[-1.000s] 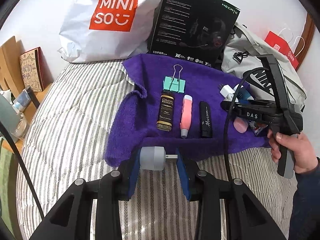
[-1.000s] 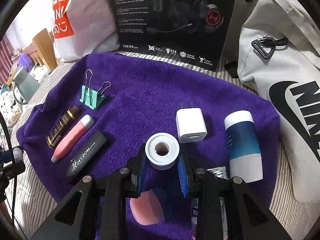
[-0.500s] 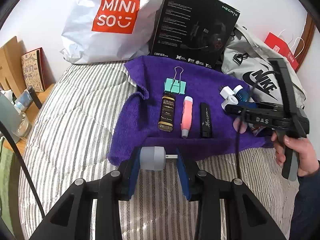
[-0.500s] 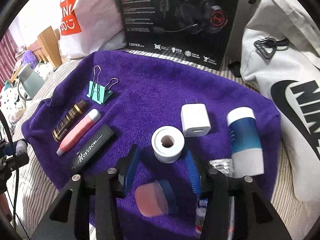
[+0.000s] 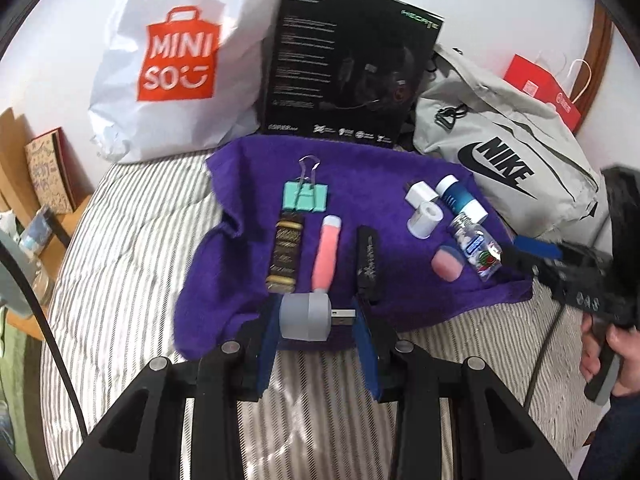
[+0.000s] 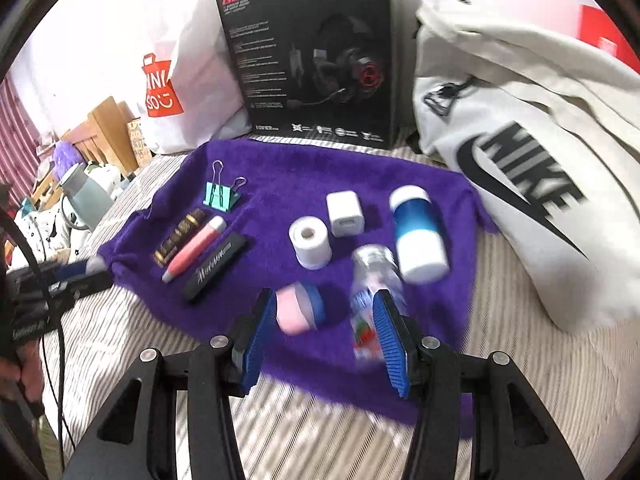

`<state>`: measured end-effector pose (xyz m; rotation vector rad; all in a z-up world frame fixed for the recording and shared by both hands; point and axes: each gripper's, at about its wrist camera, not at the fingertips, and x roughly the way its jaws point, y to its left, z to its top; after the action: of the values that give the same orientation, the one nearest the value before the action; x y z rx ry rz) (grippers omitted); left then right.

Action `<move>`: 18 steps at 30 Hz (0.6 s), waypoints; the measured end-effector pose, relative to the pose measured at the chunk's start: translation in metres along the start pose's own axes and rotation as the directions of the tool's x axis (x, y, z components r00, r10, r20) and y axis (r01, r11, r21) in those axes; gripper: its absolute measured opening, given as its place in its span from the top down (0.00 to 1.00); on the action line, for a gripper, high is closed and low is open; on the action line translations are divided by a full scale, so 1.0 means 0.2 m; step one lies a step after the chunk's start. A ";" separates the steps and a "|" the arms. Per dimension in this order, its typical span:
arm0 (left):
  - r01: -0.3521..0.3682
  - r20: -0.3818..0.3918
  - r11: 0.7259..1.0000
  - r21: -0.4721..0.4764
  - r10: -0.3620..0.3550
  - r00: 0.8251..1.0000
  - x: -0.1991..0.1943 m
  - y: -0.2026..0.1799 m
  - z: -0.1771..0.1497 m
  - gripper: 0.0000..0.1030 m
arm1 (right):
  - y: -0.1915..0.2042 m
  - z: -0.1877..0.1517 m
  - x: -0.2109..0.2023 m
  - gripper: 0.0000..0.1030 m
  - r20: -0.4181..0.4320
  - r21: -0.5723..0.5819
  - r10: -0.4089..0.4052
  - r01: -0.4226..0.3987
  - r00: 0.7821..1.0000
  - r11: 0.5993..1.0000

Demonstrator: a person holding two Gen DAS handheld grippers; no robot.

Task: Organize rigid objects
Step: 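Release the tape roll beside the charger plug with the right gripper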

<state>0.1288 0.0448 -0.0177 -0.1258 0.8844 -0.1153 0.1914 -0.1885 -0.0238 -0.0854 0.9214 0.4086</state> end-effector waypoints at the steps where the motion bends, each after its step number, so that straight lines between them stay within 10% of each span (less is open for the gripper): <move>1: 0.004 -0.002 1.000 0.007 -0.004 1.000 0.01 -0.02 0.02 0.67 | -0.02 -0.03 -0.03 0.52 -0.002 0.005 -0.003 0.003 1.000 1.000; 18: 0.029 -0.040 0.986 0.167 -0.022 0.999 0.31 -0.32 0.22 0.67 | -0.14 -0.37 -0.18 0.51 -0.045 0.058 -0.004 0.007 0.999 0.998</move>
<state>0.1995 -0.0248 -0.0269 0.0219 0.9070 -0.2159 0.1270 -0.2438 -0.0433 -0.0444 0.9762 0.3760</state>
